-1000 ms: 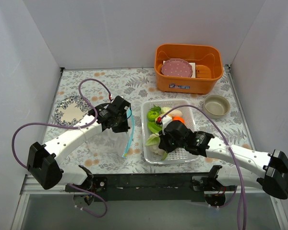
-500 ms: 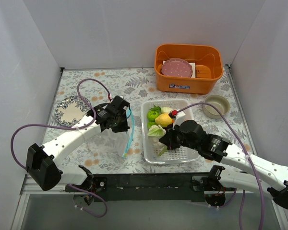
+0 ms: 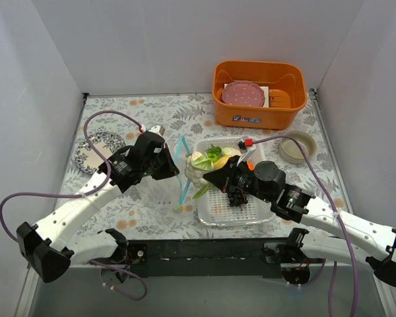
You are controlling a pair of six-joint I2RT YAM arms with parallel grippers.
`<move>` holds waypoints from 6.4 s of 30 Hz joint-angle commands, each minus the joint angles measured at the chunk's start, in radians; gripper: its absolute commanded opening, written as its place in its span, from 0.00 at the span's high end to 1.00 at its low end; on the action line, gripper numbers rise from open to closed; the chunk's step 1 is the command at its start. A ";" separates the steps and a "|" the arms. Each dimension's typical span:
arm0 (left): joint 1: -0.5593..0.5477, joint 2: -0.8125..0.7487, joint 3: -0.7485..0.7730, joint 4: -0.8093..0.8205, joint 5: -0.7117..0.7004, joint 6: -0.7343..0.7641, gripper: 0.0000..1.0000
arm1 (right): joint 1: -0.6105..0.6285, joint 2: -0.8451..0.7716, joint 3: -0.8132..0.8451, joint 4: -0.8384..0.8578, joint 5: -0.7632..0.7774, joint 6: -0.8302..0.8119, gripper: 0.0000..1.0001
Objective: Place the food in the zip-top bag and seal the zipper
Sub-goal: Pick up the fake vegetable from the bin, then place the fake vegetable in the zipper food storage bag, then adjust the zipper food storage bag at the center of the board.
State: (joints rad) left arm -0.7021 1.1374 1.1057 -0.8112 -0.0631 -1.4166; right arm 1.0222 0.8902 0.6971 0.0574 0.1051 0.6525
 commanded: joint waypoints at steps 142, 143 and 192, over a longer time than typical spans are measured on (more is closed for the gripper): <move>0.055 -0.166 -0.165 -0.013 -0.008 -0.150 1.00 | 0.110 0.769 0.467 -0.185 -0.128 -0.073 0.86; 0.055 -0.166 -0.159 -0.016 -0.001 -0.147 1.00 | 0.113 0.779 0.475 -0.186 -0.130 -0.080 0.86; 0.187 -0.235 -0.242 -0.121 -0.182 -0.176 1.00 | 0.055 0.974 0.627 -0.346 0.033 -0.152 0.53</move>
State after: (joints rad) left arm -0.5240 0.9161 0.8867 -0.9615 -0.2703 -1.6024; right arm 1.1114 1.8606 1.3560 -0.3828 0.2005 0.5186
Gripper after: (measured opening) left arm 0.021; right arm 0.468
